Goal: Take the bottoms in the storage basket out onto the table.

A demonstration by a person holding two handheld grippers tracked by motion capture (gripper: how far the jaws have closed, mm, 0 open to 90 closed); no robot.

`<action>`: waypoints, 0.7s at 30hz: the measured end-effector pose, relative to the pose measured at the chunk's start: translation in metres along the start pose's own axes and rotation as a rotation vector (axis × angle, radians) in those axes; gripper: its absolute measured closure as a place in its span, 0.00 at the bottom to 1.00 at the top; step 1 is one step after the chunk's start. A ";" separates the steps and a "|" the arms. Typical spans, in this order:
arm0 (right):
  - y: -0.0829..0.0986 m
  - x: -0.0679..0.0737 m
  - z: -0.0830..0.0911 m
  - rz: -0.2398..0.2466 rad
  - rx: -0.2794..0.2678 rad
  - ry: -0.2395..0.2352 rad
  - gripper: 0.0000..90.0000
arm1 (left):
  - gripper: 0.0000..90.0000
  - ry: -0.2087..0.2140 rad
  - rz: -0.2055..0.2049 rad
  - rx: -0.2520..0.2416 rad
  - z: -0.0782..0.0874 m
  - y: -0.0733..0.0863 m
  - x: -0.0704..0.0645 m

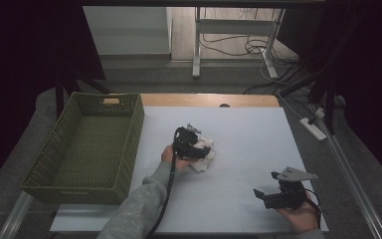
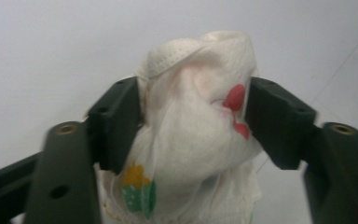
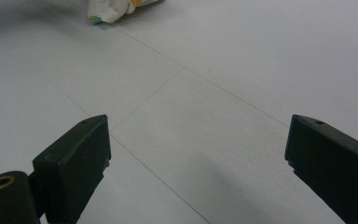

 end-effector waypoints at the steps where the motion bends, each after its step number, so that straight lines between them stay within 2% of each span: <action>1: 0.000 0.000 0.000 0.000 0.000 0.000 0.08 | 0.27 0.000 0.000 0.000 0.000 0.000 0.000; 3: 0.000 0.000 0.000 0.000 0.000 0.000 0.08 | 0.21 0.005 0.000 -0.005 0.002 0.000 -0.001; 4: 0.000 0.000 0.000 -0.001 0.000 0.000 0.08 | 0.20 0.021 -0.002 -0.014 0.005 0.000 -0.001; 9: 0.000 0.000 0.000 -0.001 0.000 0.001 0.08 | 0.16 0.025 -0.004 -0.024 0.011 0.000 -0.003; 13: 0.000 0.000 0.000 -0.001 0.002 0.001 0.08 | 0.14 0.020 -0.021 -0.024 0.021 0.000 -0.008; 21: 0.000 0.000 0.000 -0.003 0.003 0.004 0.08 | 0.14 0.019 -0.023 -0.049 0.038 0.001 -0.011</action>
Point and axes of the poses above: each handheld gripper's, and its own axes: z roughly backward along the jaws, y roughly out of its underside, x roughly to its left, the point moved 1 cm from there along -z, roughly forward along the jaws, and after that the axes turned 12 degrees about y, right-handed, at the moved point
